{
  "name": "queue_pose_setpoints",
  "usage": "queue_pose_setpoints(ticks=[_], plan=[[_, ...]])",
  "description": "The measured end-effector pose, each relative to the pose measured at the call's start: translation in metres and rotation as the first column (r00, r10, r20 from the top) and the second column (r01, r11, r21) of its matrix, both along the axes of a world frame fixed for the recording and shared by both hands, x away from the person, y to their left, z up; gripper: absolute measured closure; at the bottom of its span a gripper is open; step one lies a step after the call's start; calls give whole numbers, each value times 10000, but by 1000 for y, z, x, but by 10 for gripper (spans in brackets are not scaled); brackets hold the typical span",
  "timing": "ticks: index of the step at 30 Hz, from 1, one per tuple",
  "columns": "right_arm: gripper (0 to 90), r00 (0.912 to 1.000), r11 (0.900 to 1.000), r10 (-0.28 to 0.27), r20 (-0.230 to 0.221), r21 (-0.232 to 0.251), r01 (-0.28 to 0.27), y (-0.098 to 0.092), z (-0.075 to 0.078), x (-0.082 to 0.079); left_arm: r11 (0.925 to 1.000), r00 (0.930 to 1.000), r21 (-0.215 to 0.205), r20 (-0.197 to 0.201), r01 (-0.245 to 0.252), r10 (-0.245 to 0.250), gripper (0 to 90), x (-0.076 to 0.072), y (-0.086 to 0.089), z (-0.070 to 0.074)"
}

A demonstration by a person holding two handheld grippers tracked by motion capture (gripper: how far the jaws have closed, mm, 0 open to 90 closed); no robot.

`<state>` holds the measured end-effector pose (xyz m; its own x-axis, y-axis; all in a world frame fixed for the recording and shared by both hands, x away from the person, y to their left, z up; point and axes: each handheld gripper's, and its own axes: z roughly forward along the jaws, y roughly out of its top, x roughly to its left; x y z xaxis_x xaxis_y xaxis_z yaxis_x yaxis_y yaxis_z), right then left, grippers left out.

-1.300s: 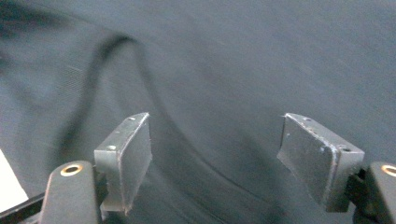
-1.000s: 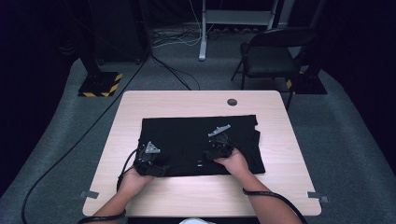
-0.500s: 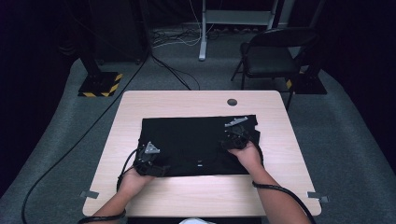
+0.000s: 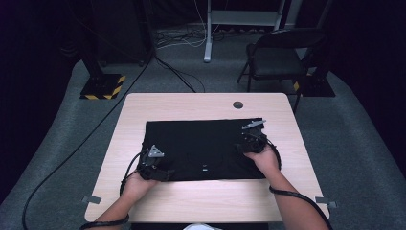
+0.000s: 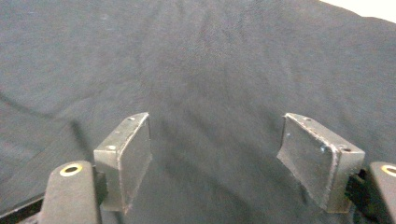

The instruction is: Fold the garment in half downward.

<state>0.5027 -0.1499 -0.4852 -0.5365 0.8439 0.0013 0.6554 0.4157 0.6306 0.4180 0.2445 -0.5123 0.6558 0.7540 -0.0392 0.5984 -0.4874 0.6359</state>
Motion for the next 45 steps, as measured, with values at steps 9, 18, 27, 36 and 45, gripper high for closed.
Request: queue_pose_setpoints(ticks=[9,18,27,36,45], plan=[[224,9989,9984,441,144,360,-446,-22,7,-36,9974,9983,-551,335,-455,474,192,3,6,18],[219,9987,9943,299,420,1014,-340,-29,5,-56,9894,9852,-896,1179,-1145,1247,150,21,17,31],[219,9974,9963,716,78,464,-719,-33,-2,-73,9941,9886,-38,1049,-1086,1084,152,44,14,18],[197,9961,9973,729,-488,-30,-731,-34,-21,-77,9950,9930,340,759,-934,906,157,53,7,11],[191,9977,9983,576,-359,113,-572,-39,-23,-83,9958,9966,542,401,-738,717,161,61,4,4]])
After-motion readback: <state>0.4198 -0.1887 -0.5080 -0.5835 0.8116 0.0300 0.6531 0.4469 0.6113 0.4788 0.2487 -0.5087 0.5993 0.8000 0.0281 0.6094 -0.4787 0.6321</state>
